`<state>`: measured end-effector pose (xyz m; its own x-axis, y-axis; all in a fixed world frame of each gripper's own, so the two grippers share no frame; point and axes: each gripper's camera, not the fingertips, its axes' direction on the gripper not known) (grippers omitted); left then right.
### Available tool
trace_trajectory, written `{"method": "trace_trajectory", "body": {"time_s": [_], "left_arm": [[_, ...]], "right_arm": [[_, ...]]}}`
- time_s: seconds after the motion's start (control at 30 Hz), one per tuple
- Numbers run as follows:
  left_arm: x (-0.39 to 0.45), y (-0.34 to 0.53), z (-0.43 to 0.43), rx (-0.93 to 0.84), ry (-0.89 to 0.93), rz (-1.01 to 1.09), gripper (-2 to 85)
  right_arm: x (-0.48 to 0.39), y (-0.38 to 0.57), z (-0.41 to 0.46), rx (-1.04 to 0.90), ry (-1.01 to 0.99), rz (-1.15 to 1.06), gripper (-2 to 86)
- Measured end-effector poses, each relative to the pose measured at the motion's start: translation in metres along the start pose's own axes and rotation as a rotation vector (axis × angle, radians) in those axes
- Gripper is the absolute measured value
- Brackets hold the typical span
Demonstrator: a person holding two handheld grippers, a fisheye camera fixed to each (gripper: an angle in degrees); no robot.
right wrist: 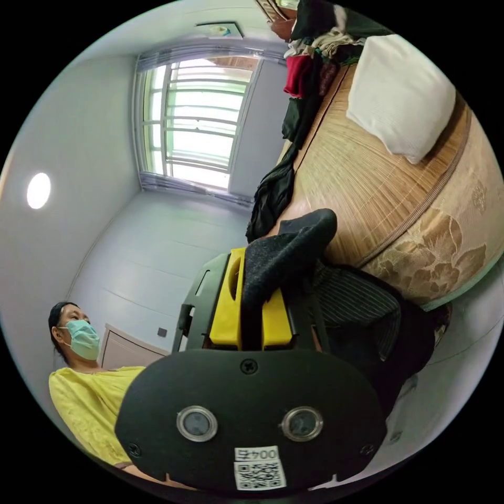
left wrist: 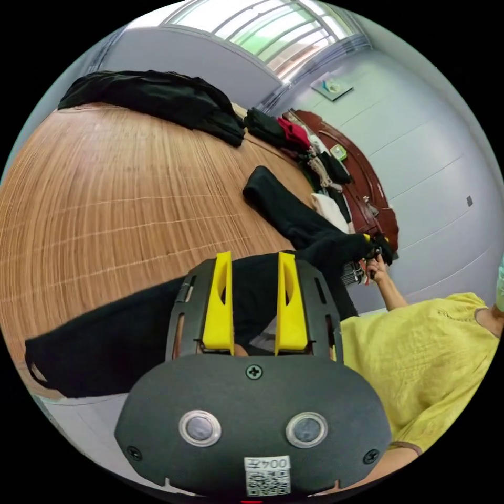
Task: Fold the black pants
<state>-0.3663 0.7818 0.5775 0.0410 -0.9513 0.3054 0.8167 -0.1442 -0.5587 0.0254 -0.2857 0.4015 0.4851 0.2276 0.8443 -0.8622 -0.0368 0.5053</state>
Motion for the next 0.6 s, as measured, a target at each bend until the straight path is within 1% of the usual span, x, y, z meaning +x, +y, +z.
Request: {"method": "trace_trajectory", "body": {"time_s": [0.07, 0.13, 0.17, 0.23, 0.43, 0.53, 0.6], "left_arm": [[0.015, -0.035, 0.041, -0.053, -0.032, 0.004, 12.9], [0.039, -0.08, 0.097, -0.123, -0.208, 0.027, 12.4], [0.047, -0.091, 0.111, -0.14, -0.265, 0.052, 12.4], [0.078, -0.132, 0.164, -0.217, -0.466, 0.16, 12.2], [0.136, -0.2, 0.251, -0.262, -0.603, 0.355, 12.9], [0.148, -0.215, 0.277, -0.281, -0.652, 0.39, 12.4], [0.149, -0.221, 0.285, -0.27, -0.654, 0.373, 11.7]], "right_arm": [[0.008, 0.015, -0.005, 0.017, -0.016, -0.001, 4.9], [0.019, 0.033, -0.009, 0.037, -0.049, 0.017, 4.9], [0.022, 0.037, -0.01, 0.041, -0.06, 0.023, 4.9], [0.031, 0.049, -0.015, 0.048, -0.081, 0.031, 5.0], [0.046, 0.074, -0.024, 0.042, -0.084, 0.04, 5.0], [0.057, 0.086, -0.027, 0.046, -0.098, 0.057, 5.0], [0.064, 0.092, -0.03, 0.05, -0.105, 0.066, 5.0]]}}
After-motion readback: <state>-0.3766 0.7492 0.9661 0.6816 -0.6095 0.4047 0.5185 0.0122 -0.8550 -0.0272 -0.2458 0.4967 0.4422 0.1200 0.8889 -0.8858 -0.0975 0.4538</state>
